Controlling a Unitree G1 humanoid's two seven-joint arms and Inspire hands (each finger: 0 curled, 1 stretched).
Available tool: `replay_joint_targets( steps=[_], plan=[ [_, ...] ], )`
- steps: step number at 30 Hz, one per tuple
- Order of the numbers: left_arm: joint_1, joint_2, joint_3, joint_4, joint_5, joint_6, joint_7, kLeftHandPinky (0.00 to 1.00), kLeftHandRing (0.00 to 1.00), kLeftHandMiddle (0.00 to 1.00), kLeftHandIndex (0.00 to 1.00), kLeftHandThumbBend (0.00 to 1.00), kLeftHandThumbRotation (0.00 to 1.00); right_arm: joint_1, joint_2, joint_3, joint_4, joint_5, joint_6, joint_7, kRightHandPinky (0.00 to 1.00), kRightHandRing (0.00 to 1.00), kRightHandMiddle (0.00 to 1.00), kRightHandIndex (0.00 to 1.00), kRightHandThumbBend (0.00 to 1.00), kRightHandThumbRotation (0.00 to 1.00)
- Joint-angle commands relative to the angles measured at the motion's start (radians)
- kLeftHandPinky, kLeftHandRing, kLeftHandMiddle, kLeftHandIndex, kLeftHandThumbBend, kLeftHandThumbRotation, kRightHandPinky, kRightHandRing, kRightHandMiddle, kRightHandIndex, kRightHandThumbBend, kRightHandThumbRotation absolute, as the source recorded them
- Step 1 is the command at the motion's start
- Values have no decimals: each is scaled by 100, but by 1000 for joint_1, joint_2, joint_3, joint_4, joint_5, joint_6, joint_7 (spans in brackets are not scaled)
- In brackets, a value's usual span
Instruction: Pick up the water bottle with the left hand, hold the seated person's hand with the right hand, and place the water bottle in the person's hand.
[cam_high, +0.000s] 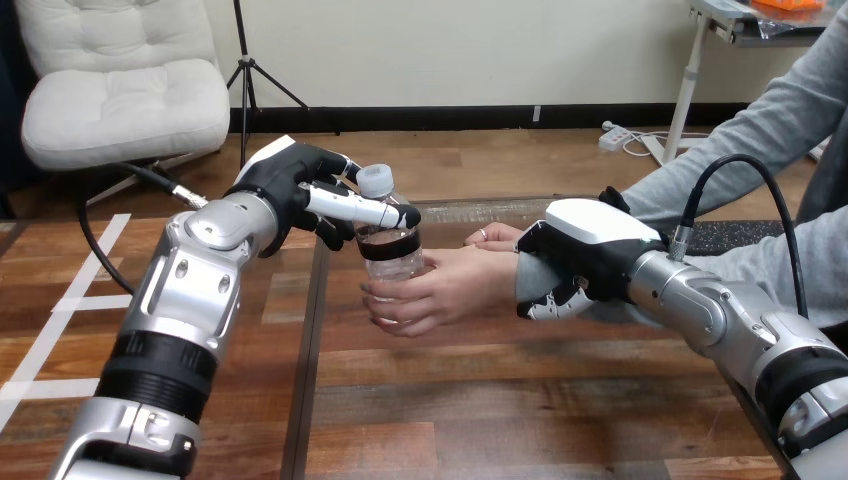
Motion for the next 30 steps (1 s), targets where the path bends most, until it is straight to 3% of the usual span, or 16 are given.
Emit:
replay_joint_targets(
  steps=[1, 30],
  plan=[
    [-116, -8, -5, -71, -9, -27, -9, 30, 33, 39, 38, 55, 0, -174, 14, -34, 3, 16, -1, -22, 40, 44, 50, 54, 42, 10],
    [-108, -26, -22, -77, -7, -33, -20, 30, 32, 38, 37, 53, 0, -196, 19, -42, 18, 25, -6, -21, 35, 40, 47, 51, 41, 21]
  ],
)
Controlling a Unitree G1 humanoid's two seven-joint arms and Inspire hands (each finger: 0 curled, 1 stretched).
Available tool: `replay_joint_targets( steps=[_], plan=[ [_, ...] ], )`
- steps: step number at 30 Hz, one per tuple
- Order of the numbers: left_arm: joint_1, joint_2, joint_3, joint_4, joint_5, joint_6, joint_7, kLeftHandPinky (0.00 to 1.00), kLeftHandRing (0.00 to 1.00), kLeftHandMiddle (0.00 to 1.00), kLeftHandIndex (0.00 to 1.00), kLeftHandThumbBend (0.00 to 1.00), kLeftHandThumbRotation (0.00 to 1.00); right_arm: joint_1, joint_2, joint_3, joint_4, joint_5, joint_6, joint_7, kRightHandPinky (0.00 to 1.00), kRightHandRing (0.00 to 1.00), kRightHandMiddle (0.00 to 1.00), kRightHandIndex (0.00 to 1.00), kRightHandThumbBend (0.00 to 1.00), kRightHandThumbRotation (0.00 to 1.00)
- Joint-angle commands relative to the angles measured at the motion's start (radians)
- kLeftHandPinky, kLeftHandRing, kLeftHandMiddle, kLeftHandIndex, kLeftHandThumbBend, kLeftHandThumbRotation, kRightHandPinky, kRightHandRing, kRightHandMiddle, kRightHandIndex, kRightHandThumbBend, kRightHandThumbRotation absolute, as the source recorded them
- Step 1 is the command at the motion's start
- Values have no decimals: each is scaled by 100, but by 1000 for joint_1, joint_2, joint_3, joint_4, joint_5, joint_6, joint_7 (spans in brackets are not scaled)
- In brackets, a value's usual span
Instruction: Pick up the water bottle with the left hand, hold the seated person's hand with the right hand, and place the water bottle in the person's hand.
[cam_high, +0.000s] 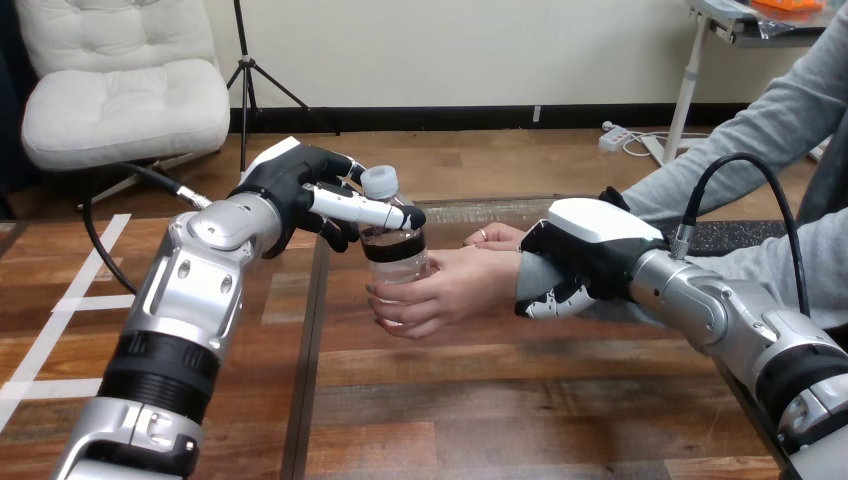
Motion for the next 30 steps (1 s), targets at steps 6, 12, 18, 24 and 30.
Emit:
replay_joint_targets(
  steps=[6, 12, 18, 24, 30],
  plan=[
    [-108, -22, -22, -74, -4, -40, -10, 29, 31, 37, 37, 52, 0, -187, 18, -43, -2, 27, -2, -20, 35, 40, 47, 51, 41, 22],
    [-109, -24, -23, -71, -1, -42, -7, 28, 30, 36, 36, 52, 0, -185, 16, -46, -4, 30, -2, -14, 36, 41, 48, 52, 41, 23],
    [-113, -29, -18, -67, -4, -28, -2, 27, 29, 35, 36, 52, 0, -182, 14, -43, -4, 26, -7, -20, 36, 41, 47, 51, 40, 24],
    [-115, -32, -18, -62, -1, -26, 5, 27, 30, 36, 36, 52, 0, -180, 13, -40, -5, 23, -4, -20, 36, 41, 47, 51, 40, 25],
    [-114, -33, -20, -66, 6, -20, 14, 28, 31, 37, 37, 53, 0, -176, 11, -41, -7, 25, -8, -18, 37, 42, 48, 52, 40, 27]
  ],
)
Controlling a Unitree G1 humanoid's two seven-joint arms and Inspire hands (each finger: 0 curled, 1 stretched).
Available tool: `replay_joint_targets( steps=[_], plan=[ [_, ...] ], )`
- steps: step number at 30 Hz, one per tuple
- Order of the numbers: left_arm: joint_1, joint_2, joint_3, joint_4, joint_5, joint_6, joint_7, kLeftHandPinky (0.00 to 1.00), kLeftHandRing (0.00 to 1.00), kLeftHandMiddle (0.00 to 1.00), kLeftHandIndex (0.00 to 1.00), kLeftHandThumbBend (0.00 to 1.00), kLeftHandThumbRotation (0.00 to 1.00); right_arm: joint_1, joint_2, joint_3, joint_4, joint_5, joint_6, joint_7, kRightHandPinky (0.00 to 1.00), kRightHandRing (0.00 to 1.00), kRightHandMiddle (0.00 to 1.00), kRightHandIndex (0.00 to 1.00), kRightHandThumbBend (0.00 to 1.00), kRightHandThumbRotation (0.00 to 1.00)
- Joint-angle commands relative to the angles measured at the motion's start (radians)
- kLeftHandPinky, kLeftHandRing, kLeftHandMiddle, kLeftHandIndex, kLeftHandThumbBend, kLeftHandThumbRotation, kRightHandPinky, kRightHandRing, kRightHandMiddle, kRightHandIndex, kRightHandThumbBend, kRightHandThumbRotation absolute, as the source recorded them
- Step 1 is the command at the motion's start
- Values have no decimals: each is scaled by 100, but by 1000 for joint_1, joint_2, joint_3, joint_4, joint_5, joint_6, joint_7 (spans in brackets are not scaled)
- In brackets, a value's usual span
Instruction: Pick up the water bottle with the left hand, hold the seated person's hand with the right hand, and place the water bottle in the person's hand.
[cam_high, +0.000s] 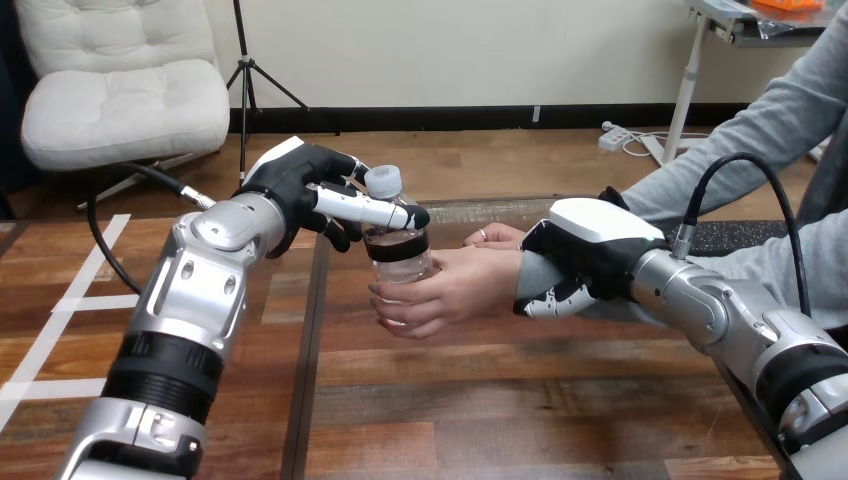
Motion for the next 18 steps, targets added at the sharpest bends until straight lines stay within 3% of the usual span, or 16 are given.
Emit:
replay_joint_targets(
  steps=[1, 18],
  plan=[
    [-114, -25, -22, -67, 8, -15, 13, 29, 32, 38, 37, 53, 0, -174, 12, -42, -7, 27, -14, -19, 37, 41, 48, 52, 40, 27],
    [-107, -26, -46, -73, 52, -25, 57, 29, 33, 38, 40, 56, 0, -169, 8, -43, -10, 28, -19, -16, 35, 40, 47, 51, 40, 27]
  ],
)
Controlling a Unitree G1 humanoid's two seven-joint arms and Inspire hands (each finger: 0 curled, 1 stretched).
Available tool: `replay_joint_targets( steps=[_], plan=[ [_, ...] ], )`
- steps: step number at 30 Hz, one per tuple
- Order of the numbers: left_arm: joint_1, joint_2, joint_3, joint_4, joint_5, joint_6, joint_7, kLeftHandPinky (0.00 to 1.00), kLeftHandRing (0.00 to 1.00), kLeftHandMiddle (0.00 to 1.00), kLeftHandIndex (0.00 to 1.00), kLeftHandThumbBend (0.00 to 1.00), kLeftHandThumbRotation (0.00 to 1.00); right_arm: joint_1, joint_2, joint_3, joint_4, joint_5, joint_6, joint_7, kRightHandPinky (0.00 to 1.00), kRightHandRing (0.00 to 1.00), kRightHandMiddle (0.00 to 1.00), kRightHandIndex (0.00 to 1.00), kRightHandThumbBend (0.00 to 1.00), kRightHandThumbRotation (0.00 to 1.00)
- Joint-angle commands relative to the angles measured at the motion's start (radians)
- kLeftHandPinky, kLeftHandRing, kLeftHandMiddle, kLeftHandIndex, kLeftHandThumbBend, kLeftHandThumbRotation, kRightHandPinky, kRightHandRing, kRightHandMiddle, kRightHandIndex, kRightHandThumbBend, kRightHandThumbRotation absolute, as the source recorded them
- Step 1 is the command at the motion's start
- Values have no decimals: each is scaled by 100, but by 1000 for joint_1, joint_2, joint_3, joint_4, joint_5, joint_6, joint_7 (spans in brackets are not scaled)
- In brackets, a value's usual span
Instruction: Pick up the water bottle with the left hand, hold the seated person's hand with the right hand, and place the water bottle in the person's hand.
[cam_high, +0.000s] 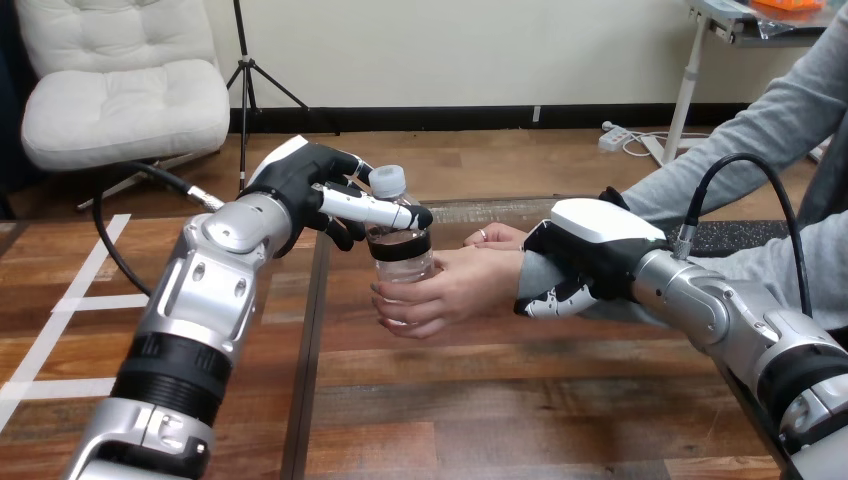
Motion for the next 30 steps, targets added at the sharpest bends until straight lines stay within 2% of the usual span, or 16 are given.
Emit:
replay_joint_targets(
  steps=[1, 18, 24, 27, 28, 30],
  plan=[
    [-107, -13, -28, -72, 28, -27, 24, 28, 33, 39, 40, 56, 0, -168, 9, -43, -13, 29, -21, -16, 35, 40, 47, 51, 40, 27],
    [-108, -16, -28, -55, 21, -47, 36, 25, 29, 36, 39, 55, 0, -162, 2, -42, -16, 26, -31, -22, 36, 40, 47, 51, 40, 24],
    [-105, -16, -25, -52, 15, -53, 34, 31, 37, 43, 47, 60, 1, -162, 0, -39, -19, 23, -27, -21, 37, 41, 48, 52, 40, 24],
    [-105, -16, -25, -52, 13, -51, 31, 35, 41, 48, 53, 63, 6, -162, -1, -38, -20, 21, -27, -22, 37, 42, 48, 52, 40, 24],
    [-105, -15, -25, -52, 13, -50, 30, 40, 47, 53, 57, 65, 11, -162, -1, -38, -20, 21, -27, -22, 38, 42, 49, 53, 41, 24],
    [-105, -15, -26, -52, 15, -53, 32, 44, 51, 57, 61, 66, 14, -162, -2, -38, -20, 21, -27, -21, 38, 42, 49, 53, 41, 24]
  ],
)
